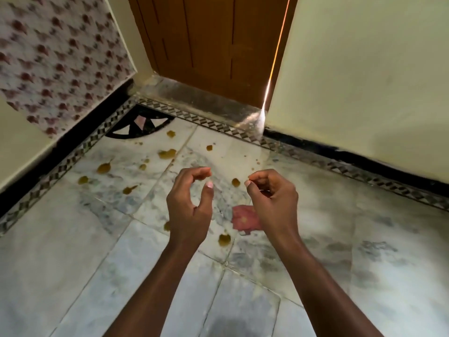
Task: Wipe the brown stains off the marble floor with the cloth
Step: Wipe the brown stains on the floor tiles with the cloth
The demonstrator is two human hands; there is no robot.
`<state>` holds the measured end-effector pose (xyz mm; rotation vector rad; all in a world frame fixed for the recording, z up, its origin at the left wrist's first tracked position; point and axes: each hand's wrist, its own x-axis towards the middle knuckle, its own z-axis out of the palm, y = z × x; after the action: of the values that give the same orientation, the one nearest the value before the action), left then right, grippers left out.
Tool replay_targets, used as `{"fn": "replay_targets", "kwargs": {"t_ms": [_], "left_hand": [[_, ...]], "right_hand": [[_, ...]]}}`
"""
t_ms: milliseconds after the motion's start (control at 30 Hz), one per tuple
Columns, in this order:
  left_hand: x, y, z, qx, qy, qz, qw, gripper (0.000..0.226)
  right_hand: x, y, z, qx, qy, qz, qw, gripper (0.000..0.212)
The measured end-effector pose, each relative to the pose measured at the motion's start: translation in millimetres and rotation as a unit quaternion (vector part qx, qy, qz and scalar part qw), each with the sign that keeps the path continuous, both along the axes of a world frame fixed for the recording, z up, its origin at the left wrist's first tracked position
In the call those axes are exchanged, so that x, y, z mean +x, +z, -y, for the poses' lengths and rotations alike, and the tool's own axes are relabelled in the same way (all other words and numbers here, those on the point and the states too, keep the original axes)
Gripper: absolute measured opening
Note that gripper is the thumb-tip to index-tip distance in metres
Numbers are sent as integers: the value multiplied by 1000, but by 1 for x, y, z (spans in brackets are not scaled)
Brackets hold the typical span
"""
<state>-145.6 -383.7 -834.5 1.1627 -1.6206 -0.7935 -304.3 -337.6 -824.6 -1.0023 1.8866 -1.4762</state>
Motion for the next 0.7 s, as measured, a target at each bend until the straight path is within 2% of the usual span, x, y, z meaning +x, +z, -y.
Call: {"fn": "replay_targets", "kwargs": {"t_ms": [133, 267, 300, 400, 433, 500, 567, 633, 700], "left_hand": [[-5, -128, 12, 31, -1, 3, 1000, 21], [2, -244, 13, 44, -11, 40, 998, 23], [6, -268, 13, 43, -18, 58, 997, 24], [23, -336, 7, 37, -39, 133, 990, 29], [31, -356, 5, 36, -47, 164, 985, 33], [51, -396, 2, 28, -65, 235, 969, 45], [73, -428, 2, 8, -88, 311, 946, 55], [88, -449, -7, -12, -94, 370, 924, 60], [94, -457, -13, -18, -77, 393, 916, 61]], "right_hand": [[-13, -119, 11, 37, 9, 25, 999, 12], [-20, -220, 13, 60, 37, 13, 997, 10], [-23, -245, 14, 68, 37, -9, 997, 14], [-29, -312, 17, 74, 60, -46, 994, 42], [-32, -329, 18, 71, 76, -91, 990, 42], [-37, -372, 25, 49, 126, -231, 964, 36], [-45, -412, 38, 108, 181, -342, 916, 49], [-45, -437, 48, 223, 218, -340, 887, 63], [-40, -457, 54, 268, 199, -348, 876, 60]]}}
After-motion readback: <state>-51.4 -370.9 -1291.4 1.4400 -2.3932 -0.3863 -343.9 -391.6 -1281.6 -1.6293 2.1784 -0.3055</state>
